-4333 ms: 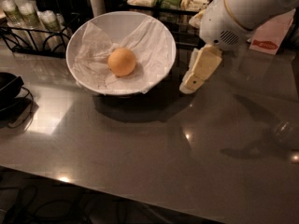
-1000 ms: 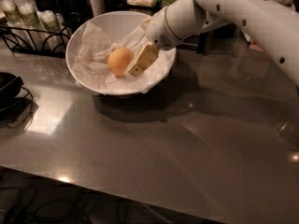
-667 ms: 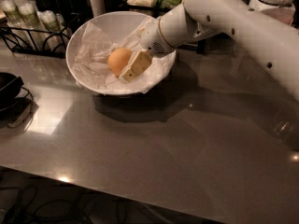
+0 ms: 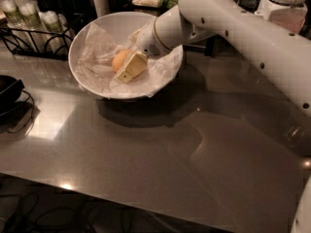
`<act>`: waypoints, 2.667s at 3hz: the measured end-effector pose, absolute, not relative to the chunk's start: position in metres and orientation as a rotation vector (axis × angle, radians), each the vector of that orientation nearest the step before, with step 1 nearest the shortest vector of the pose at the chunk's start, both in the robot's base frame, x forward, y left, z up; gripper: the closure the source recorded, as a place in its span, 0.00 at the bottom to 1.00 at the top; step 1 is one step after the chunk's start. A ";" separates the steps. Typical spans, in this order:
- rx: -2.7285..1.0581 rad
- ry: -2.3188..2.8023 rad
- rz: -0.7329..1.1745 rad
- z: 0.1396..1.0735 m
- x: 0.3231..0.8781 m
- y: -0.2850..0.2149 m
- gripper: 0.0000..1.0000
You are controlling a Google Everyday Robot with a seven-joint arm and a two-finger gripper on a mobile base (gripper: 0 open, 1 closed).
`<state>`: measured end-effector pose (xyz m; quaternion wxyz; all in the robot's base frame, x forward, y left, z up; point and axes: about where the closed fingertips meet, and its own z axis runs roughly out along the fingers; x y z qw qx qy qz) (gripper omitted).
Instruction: Pick orange from white bowl
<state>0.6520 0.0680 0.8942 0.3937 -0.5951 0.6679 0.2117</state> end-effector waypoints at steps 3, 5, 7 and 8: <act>-1.532 1.727 0.488 0.874 0.665 0.072 0.15; -1.527 1.791 0.403 0.858 0.673 0.054 0.14; -1.536 1.789 0.386 0.855 0.677 0.057 0.13; -1.545 1.772 0.398 0.854 0.679 0.066 0.32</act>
Offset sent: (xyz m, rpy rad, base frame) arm 0.0186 0.0092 -0.0164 -0.0291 -0.0155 -0.0034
